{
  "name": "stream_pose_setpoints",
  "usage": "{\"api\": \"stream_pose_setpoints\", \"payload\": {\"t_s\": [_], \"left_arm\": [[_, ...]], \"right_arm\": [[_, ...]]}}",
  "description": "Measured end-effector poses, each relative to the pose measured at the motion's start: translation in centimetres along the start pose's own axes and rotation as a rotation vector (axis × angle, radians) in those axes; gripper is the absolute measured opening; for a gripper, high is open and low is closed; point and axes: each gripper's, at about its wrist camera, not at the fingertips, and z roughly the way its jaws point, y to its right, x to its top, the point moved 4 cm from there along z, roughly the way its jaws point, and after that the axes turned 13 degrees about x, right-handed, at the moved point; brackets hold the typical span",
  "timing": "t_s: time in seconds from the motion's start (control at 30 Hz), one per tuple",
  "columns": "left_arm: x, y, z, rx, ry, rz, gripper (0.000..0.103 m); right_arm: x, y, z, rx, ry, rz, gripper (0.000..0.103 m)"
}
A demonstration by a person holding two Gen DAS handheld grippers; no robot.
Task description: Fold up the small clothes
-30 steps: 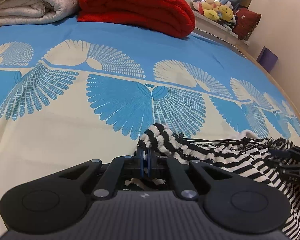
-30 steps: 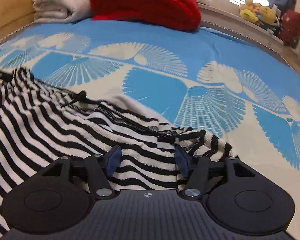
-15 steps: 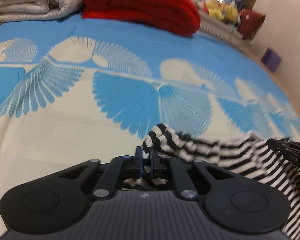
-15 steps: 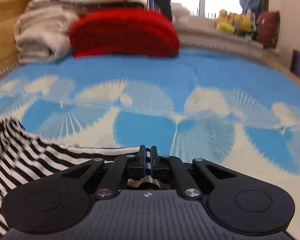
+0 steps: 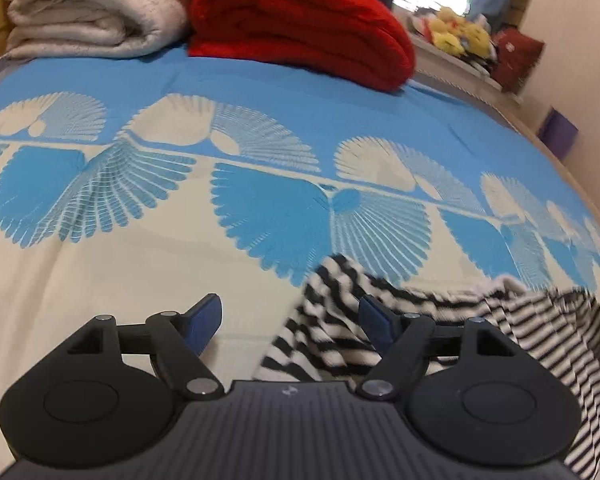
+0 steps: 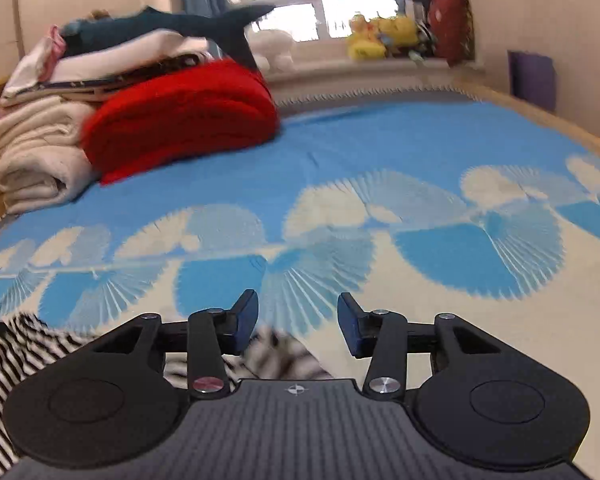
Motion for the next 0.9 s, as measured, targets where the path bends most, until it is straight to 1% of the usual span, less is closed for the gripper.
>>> {"api": "stream_pose_setpoints", "payload": {"t_s": [0.1,0.13,0.17,0.2,0.23,0.27,0.3,0.33,0.37,0.47,0.53,0.57,0.6,0.63,0.67,0.7,0.73,0.77,0.8,0.83,0.87,0.9], "left_arm": [[-0.8,1.4,0.5,-0.005,-0.022,0.064,0.080],[-1.1,1.7,0.7,0.002,-0.025,0.079,0.080],[-1.4,2.0,1.0,0.020,-0.028,0.092,0.080],[-1.6,2.1,1.4,0.040,-0.034,0.099,0.080],[-1.7,2.0,1.8,0.053,-0.040,0.101,0.080],[-1.8,1.8,2.2,0.060,-0.048,0.096,0.080],[-1.9,1.7,2.6,0.067,-0.060,0.082,0.082],[-1.9,1.3,3.0,0.072,-0.067,0.070,0.085],[-1.8,1.1,3.2,0.078,-0.070,0.059,0.088],[-1.6,0.6,3.3,0.089,-0.071,0.055,0.089],[-1.5,0.4,2.8,0.097,-0.061,0.060,0.089],[-1.4,0.4,2.4,0.102,-0.052,0.065,0.089],[-1.4,0.3,1.7,0.108,-0.039,0.071,0.089],[-1.5,0.4,1.0,0.114,-0.029,0.078,0.092],[-1.7,0.5,0.0,0.124,-0.016,0.087,0.095],[-2.0,0.8,-1.2,0.122,0.005,0.096,0.096],[-2.5,1.1,-2.6,0.114,0.029,0.109,0.096],[-3.0,1.4,-3.9,0.112,0.044,0.116,0.096],[-3.7,1.8,-5.5,0.110,0.057,0.118,0.096],[-4.3,2.1,-6.7,0.106,0.064,0.116,0.097],[-5.1,2.5,-8.2,0.103,0.068,0.108,0.101],[-6.2,2.7,-9.7,0.104,0.069,0.094,0.103]], "right_arm": [[-1.9,0.3,1.5,-0.006,-0.101,-0.030,0.045],[-2.6,0.4,2.3,-0.025,-0.131,-0.040,0.043],[-2.9,0.7,3.0,-0.060,-0.142,-0.037,0.039],[-3.2,1.5,3.5,-0.120,-0.144,-0.007,0.026],[-3.2,2.7,4.2,-0.170,-0.151,0.052,0.023],[-3.4,4.0,4.8,-0.182,-0.152,0.131,0.023],[-3.7,4.9,5.4,-0.174,-0.161,0.189,0.024],[-3.9,5.3,5.7,-0.168,-0.160,0.210,0.024],[-3.8,5.1,5.8,-0.170,-0.159,0.195,0.025],[-3.7,4.3,5.6,-0.178,-0.166,0.162,0.026],[-3.0,3.9,4.5,-0.169,-0.151,0.152,0.029],[-2.5,3.6,3.6,-0.166,-0.126,0.147,0.032],[-1.8,3.3,2.5,-0.168,-0.101,0.141,0.039],[-1.4,2.6,1.0,-0.175,-0.066,0.124,0.043],[-1.0,1.9,-0.5,-0.181,-0.027,0.097,0.050],[-0.8,0.6,-2.4,-0.187,0.020,0.057,0.057],[-0.7,-0.4,-3.9,-0.195,0.058,0.028,0.069],[-0.9,-1.8,-5.6,-0.207,0.100,0.000,0.075],[-1.4,-3.0,-6.9,-0.211,0.133,-0.021,0.085],[-2.6,-4.5,-8.5,-0.203,0.166,-0.046,0.089],[-3.6,-5.6,-9.7,-0.194,0.179,-0.064,0.090],[-5.2,-7.0,-10.9,-0.181,0.183,-0.079,0.090]]}}
